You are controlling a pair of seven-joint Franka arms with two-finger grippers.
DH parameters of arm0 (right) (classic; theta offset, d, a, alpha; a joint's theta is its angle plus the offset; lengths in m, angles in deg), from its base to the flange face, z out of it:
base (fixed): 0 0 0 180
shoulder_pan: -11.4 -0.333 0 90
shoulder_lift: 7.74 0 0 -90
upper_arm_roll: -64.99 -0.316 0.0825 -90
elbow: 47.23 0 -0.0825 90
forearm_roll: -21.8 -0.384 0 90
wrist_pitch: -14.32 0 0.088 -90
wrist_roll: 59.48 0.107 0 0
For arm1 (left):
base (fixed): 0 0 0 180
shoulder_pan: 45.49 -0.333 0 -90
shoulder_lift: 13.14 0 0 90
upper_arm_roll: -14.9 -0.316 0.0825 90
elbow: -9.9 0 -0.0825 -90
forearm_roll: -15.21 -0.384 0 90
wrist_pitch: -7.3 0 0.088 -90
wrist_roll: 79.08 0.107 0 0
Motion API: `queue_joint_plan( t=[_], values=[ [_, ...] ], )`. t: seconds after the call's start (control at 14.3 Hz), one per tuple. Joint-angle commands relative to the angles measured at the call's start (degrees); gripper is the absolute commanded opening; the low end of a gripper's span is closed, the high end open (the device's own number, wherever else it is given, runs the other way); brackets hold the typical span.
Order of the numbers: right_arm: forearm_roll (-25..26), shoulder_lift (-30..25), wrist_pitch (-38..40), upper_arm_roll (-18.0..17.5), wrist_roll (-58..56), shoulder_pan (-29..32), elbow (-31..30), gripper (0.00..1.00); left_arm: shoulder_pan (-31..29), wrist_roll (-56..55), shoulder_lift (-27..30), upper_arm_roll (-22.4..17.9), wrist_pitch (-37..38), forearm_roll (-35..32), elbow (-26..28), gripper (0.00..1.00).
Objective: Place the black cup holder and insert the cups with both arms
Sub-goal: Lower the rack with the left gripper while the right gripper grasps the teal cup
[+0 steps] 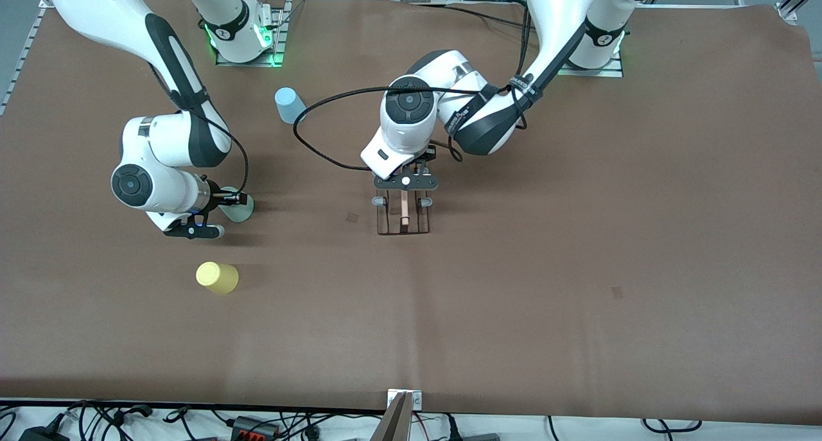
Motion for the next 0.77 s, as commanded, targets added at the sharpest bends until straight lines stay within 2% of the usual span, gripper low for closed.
queue_joint_plan(
  t=[0.0,0.14,0.35,0.49,0.56,0.63,0.7],
  values=[
    [0.13,-1.55,2.24,-0.23,-0.47,-0.21,2.25,0.11,1.33,-0.64,-0.53,-0.49,-0.01,0.01,-1.83,0.16],
    [0.05,-1.56,9.95,-0.58,-0.29,-0.30,8.55,0.11,1.33,-0.64,-0.53,-0.49,0.07,0.09,-1.83,0.36],
    [0.05,-1.12,19.72,-0.67,0.15,-1.44,17.79,0.11,0.81,-0.64,0.35,-0.41,0.51,0.36,-2.09,0.57],
    [-0.13,-1.12,20.62,-0.67,0.59,-2.58,19.22,0.11,-0.33,-0.21,2.10,-0.58,1.04,0.01,-2.18,0.64],
    [-0.39,-1.30,20.71,-0.67,0.68,-3.89,19.22,0.11,-1.90,-0.46,2.46,-0.41,1.04,-0.34,-1.84,0.86],
    [-0.57,-1.47,21.06,-0.67,0.68,-4.86,19.22,0.11,-2.61,-0.20,2.55,-0.67,1.22,-0.61,-1.92,0.92],
    [-0.74,-1.65,23.33,-0.67,0.94,-6.18,19.31,0.12,-3.75,-0.03,3.16,-0.76,2.17,-0.87,-2.01,0.94]
  ],
)
